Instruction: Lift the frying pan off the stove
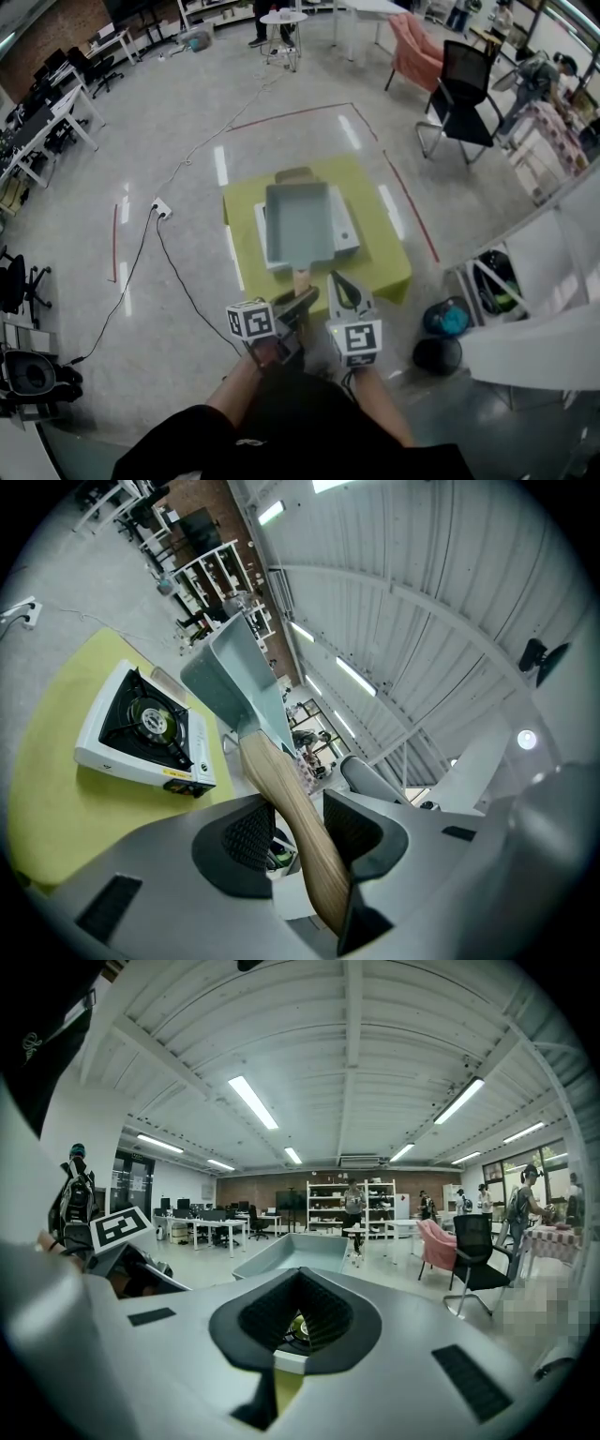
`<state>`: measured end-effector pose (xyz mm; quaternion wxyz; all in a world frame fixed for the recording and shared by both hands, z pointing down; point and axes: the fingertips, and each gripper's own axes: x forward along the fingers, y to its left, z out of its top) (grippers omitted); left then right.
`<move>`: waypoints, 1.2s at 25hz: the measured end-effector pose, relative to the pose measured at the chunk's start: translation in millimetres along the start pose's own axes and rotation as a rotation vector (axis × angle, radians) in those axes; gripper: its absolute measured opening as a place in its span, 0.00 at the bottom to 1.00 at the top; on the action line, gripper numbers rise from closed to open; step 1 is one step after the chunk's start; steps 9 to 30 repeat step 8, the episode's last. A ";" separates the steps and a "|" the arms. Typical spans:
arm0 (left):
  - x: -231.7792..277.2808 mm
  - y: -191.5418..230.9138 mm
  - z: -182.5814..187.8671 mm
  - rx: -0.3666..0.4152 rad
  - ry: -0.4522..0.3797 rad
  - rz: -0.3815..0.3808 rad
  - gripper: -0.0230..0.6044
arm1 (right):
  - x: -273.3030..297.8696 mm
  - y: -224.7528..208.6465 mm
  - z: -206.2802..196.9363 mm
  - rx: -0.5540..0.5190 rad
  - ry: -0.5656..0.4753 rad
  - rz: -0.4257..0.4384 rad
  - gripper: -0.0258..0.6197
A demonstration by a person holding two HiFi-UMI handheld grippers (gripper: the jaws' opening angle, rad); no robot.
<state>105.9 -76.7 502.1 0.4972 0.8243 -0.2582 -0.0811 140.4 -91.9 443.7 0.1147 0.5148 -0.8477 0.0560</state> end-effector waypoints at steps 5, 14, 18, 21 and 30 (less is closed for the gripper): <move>3.5 1.4 5.3 0.004 0.005 0.003 0.35 | 4.4 -0.8 6.5 0.003 -0.003 -0.002 0.06; 5.9 10.2 2.1 0.003 0.016 0.014 0.35 | 4.9 -3.1 5.5 -0.007 0.008 -0.002 0.06; 5.9 10.2 2.1 0.003 0.016 0.014 0.35 | 4.9 -3.1 5.5 -0.007 0.008 -0.002 0.06; 5.9 10.2 2.1 0.003 0.016 0.014 0.35 | 4.9 -3.1 5.5 -0.007 0.008 -0.002 0.06; 5.9 10.2 2.1 0.003 0.016 0.014 0.35 | 4.9 -3.1 5.5 -0.007 0.008 -0.002 0.06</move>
